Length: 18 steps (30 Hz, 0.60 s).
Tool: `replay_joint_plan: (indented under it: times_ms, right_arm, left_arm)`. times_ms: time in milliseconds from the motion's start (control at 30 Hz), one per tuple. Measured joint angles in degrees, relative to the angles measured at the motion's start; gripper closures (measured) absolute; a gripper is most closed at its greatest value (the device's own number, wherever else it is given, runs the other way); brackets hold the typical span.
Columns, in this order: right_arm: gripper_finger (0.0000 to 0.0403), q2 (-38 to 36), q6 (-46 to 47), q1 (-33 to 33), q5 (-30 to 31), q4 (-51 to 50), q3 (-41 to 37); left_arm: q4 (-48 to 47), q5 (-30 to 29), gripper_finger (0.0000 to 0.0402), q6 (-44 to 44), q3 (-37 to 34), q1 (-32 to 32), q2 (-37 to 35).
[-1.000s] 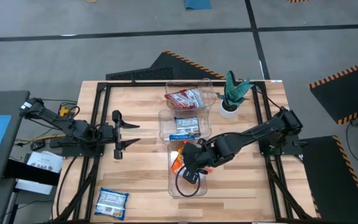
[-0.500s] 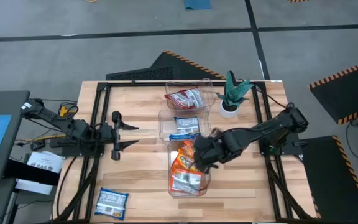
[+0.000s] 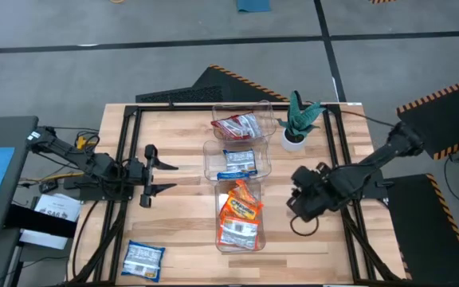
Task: Sort Maruchan noodles
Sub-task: Put the blue noodle pack into the middle transparent bin
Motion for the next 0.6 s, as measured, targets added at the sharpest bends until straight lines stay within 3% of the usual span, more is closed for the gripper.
replay_joint_plan:
  times_ms: [133,300,500,600]
  right_arm:
    - [0.0184,-7.80,-6.59,0.51,0.02,21.75,-12.27]
    - [0.0184,-11.62,-28.41,-3.74,0.55,55.54,-24.69]
    - [0.0185,-11.69,-56.80,-9.75,0.69,88.00,-31.77]
    - [0.0185,-11.70,-64.78,-11.82,0.54,97.82,-33.36]
  left_arm:
    - [-0.11,0.10,0.0185,-0.15,0.00,0.00,0.02]
    - [0.36,0.13,0.0185,-0.15,0.00,0.00,0.02]
    - [0.21,0.10,0.0185,0.37,-0.01,0.02,0.15]
    - [1.81,0.04,0.0185,1.82,-1.20,0.03,0.13]
